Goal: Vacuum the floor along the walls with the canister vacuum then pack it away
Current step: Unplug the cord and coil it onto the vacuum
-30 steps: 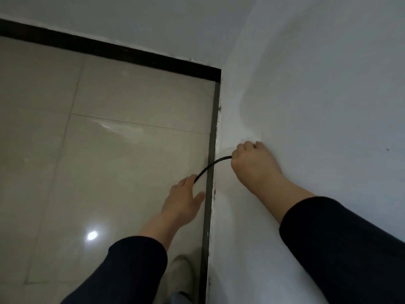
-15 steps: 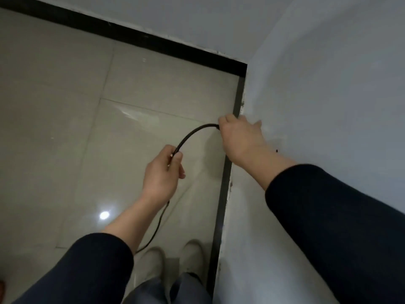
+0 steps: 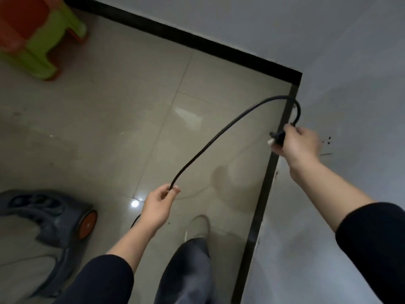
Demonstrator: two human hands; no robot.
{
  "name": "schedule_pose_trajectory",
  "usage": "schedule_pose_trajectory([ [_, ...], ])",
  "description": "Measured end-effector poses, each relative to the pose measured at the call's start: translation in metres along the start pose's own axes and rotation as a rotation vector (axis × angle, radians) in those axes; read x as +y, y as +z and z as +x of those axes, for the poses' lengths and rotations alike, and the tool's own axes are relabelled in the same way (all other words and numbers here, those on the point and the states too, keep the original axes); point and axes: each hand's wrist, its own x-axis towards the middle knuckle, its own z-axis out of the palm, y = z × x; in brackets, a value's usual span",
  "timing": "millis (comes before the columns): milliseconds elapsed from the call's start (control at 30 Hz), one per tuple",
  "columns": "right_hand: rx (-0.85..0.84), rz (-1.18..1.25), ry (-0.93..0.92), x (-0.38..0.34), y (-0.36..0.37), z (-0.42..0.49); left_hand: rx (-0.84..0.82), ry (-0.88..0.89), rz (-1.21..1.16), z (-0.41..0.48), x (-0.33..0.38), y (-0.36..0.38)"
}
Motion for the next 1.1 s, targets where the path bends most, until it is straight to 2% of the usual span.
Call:
schedule_pose_trajectory([
  [67,-0.127,0.007,0.042,0.015,0.004,-0.041,-0.006,0.003,-0.136,-0.027,-0.010,-0.014],
  [133,-0.257,-0.056,0.031,0.038,0.010,-0.093,0.012,0.027,-0.214,-0.064,-0.021,-0.032],
  [267,-0.450,-0.095,0.130,0.102,0.032,-0.191,0.037,0.057,-0.349,-0.142,-0.036,-0.060],
  [367,-0.584,-0.050,0.151,0.151,0.045,-0.261,-0.026,0.085,-0.476,-0.184,-0.049,-0.073],
  [533,-0.684,-0.002,0.170,0.195,0.043,-0.347,-0.095,0.028,-0.863,-0.221,-0.068,-0.101],
  [633,-0.720,0.038,0.161,0.208,0.035,-0.375,-0.128,-0.026,-0.952,-0.231,-0.091,-0.120],
  [733,-0.591,0.102,0.179,0.225,0.024,-0.393,-0.153,-0.088,-0.880,-0.239,-0.124,-0.138],
  [867,-0.397,0.051,0.128,0.260,0.011,-0.432,-0.267,-0.146,-0.642,-0.261,-0.187,-0.161],
  [1100,-0.286,-0.241,0.029,0.337,0.048,-0.566,-0.220,-0.070,-0.243,-0.311,-0.347,-0.221],
])
